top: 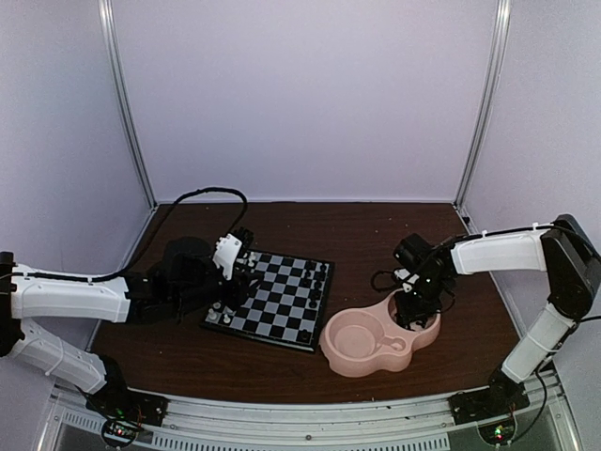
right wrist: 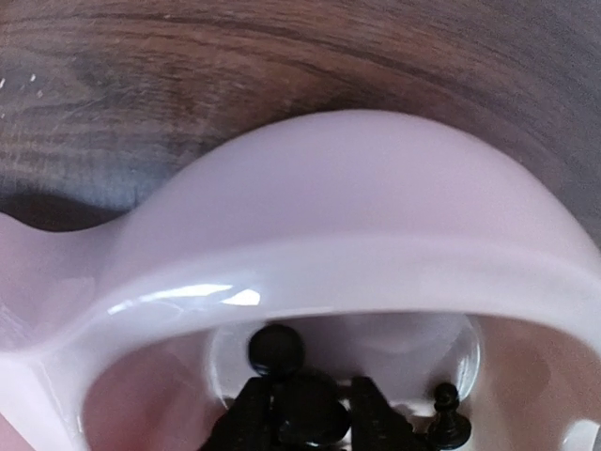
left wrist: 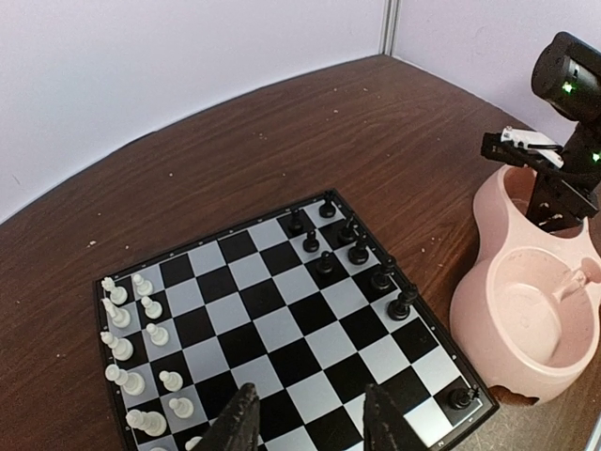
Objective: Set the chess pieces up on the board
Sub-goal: Pick up the bishop from the storage box.
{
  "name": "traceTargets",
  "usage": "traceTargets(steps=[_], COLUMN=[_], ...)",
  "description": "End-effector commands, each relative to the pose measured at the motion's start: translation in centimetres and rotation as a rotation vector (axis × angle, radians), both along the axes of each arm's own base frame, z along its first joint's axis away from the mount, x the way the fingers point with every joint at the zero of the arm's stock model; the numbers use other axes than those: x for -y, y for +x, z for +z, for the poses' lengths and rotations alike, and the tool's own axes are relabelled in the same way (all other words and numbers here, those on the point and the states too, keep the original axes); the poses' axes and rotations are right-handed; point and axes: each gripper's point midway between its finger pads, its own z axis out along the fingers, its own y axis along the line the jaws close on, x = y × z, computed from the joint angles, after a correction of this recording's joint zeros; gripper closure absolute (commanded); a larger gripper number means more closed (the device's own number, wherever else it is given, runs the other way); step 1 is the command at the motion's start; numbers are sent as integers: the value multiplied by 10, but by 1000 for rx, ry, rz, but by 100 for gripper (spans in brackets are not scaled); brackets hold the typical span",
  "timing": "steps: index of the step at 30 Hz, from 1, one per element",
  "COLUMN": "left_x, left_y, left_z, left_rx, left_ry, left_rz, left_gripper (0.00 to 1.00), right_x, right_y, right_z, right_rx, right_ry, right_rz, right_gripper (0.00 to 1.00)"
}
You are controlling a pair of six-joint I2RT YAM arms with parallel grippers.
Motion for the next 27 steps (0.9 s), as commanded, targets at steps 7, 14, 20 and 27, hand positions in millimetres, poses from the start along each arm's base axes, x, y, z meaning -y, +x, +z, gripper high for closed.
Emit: traceTargets(steps=[7,14,20,27], left_x=[5,6,6,6], left_y=[5,5,6,6], left_z=[10,9,8,8], left_rx=[14,11,13,11], left_ry=[-21,-14,-12,-13], left_rz=[2,2,2,2], left_gripper=[61,61,61,61], right_x=[-5,-3,1,0], right_y=[6,7,6,6], right_z=[37,63,74,78], right_rx=[78,137,166,178], right_ry=[45,75,74,85], right_rz=[-9,-19,-21,-14], right_gripper=[83,85,86,88])
